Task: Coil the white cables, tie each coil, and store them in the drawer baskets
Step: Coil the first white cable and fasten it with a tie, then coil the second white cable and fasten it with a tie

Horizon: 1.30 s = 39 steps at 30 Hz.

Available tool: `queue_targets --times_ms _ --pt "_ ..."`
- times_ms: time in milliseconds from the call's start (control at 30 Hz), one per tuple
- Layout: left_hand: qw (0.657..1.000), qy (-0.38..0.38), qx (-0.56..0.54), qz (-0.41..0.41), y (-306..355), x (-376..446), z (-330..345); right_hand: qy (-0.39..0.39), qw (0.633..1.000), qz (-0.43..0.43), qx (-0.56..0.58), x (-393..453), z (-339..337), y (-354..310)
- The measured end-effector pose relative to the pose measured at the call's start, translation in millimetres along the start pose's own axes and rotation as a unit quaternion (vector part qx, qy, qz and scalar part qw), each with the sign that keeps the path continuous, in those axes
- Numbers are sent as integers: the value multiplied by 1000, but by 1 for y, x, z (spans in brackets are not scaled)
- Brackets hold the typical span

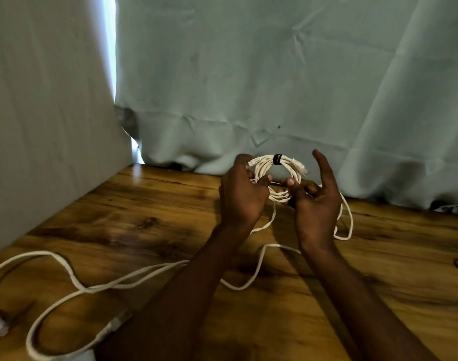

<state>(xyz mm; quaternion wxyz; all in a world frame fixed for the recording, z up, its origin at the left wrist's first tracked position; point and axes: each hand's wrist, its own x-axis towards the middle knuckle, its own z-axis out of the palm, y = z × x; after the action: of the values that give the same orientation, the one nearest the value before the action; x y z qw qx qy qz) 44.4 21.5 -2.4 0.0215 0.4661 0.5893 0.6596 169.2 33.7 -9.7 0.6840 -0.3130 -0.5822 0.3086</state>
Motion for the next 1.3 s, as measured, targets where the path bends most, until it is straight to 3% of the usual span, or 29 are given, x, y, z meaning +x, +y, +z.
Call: queue_targets --times_ms 100,267,500,600,767,1000,1100,1200,1300 --pt "994 13 85 67 -4 -2 -2 14 996 -38 -77 -1 0 6" --pt "991 -2 97 94 -8 -2 3 56 968 -109 -218 0 0 9" --pt "994 -16 64 93 -14 -2 7 56 973 -79 -209 2 1 16" --pt "999 -43 4 26 -15 -1 10 53 983 -25 -173 6 -1 18" --pt "984 -70 -134 -96 -13 -1 15 38 993 114 -16 18 -4 24" --pt "996 -4 -72 -51 -2 1 9 -43 997 64 -5 12 -6 -3" --pt "982 -82 -171 -17 13 -7 9 -3 998 60 3 11 -22 -20" --pt "933 -190 -300 -57 38 -24 11 59 994 90 18 8 -59 -36" --pt "920 -273 -277 -58 47 -46 16 130 982 134 15 -11 -109 -48"
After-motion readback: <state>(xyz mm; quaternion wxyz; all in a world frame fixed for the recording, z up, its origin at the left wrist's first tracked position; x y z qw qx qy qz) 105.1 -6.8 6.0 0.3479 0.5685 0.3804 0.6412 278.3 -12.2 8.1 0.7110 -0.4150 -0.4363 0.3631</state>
